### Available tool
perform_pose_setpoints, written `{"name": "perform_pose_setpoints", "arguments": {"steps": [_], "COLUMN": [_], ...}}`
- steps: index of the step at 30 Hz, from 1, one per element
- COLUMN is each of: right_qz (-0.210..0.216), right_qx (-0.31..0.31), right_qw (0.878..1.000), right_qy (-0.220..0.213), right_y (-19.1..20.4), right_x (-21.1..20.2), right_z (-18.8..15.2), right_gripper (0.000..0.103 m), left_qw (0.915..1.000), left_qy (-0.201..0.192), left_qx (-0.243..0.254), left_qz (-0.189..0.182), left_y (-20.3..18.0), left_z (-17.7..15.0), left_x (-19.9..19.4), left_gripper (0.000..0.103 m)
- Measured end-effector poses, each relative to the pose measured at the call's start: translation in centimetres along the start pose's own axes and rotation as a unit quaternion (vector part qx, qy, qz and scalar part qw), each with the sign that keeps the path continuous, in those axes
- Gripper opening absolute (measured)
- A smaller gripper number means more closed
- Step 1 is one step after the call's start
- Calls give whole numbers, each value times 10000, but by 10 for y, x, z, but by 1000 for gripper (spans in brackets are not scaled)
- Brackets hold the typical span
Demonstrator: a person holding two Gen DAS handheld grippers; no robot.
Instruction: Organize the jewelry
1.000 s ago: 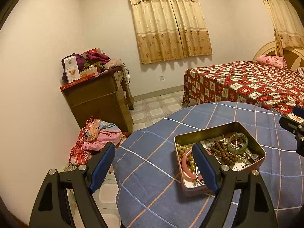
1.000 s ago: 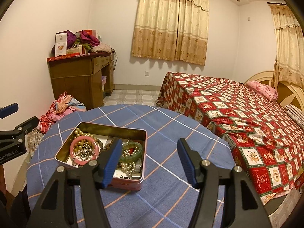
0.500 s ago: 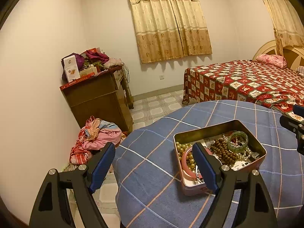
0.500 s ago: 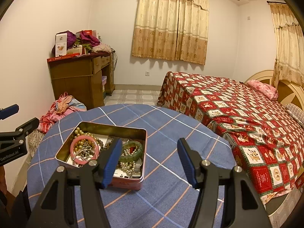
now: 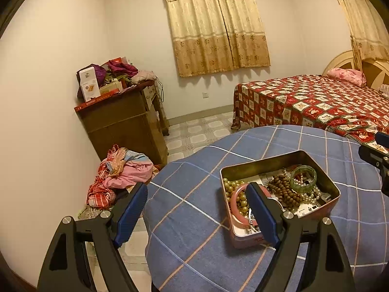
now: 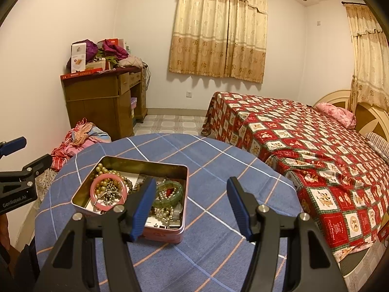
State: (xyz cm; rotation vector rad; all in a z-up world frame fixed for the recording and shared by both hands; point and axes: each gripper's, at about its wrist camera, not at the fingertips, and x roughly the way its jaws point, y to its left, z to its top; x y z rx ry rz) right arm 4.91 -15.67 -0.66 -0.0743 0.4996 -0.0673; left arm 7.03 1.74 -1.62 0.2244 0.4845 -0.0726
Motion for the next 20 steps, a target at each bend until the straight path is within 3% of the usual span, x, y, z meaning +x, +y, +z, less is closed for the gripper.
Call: {"name": "perform_pose_setpoints", "arguments": {"steps": [20], "right_qz": [6], "right_qx": [-45], "right_qw": [10000], "right_qy": [-4], "right_y": [0], "right_x": [-2], "right_z": [3], "right_gripper": [64], "left_qw": [9999], "left_qy": [-56], "left_qx": [-54], "left_qz": [151], "left_y": [-1], "left_z": [-1], "left_x": [3], "left_gripper": [83]}}
